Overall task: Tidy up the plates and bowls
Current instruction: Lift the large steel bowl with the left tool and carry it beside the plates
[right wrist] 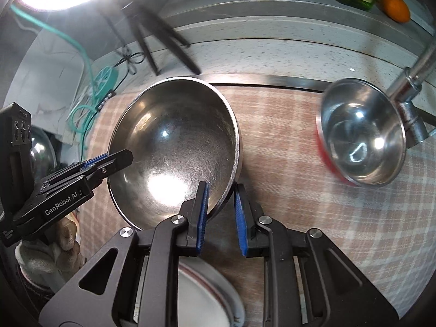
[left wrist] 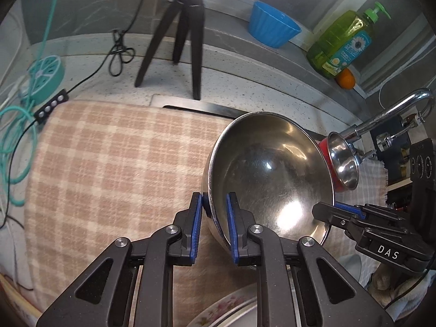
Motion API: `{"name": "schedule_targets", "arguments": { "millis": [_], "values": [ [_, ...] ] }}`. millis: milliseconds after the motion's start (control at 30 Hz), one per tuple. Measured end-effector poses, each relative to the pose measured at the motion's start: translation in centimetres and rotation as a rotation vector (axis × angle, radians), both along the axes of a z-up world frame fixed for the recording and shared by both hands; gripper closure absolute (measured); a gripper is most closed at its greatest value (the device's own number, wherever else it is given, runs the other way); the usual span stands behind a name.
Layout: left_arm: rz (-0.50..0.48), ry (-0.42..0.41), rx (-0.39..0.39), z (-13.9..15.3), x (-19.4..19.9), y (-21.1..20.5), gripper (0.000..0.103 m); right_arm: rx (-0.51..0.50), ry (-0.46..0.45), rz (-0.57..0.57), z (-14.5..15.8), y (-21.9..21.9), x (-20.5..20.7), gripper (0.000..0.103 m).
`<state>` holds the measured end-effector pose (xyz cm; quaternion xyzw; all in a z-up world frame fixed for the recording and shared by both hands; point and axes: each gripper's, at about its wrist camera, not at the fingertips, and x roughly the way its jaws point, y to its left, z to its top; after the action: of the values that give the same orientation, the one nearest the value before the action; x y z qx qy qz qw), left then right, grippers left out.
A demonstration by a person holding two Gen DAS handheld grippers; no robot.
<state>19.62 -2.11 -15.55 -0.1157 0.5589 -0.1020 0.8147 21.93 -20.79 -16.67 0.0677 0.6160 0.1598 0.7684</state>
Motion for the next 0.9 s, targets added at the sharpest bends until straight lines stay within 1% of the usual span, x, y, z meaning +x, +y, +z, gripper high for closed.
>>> {"name": "schedule_targets", "arguments": {
  "millis": [433, 900],
  "values": [
    [0.130, -0.016, 0.003, 0.7, -5.2, 5.1, 0.087, -0.005, -0.011, 0.163, 0.8, 6.6, -3.0, 0.083],
    [0.256, -0.021, 0.003, 0.5, -10.8, 9.9, 0.087, 0.000, 0.011, 0.295, -0.1, 12.2, -6.5, 0.083]
  ]
}}
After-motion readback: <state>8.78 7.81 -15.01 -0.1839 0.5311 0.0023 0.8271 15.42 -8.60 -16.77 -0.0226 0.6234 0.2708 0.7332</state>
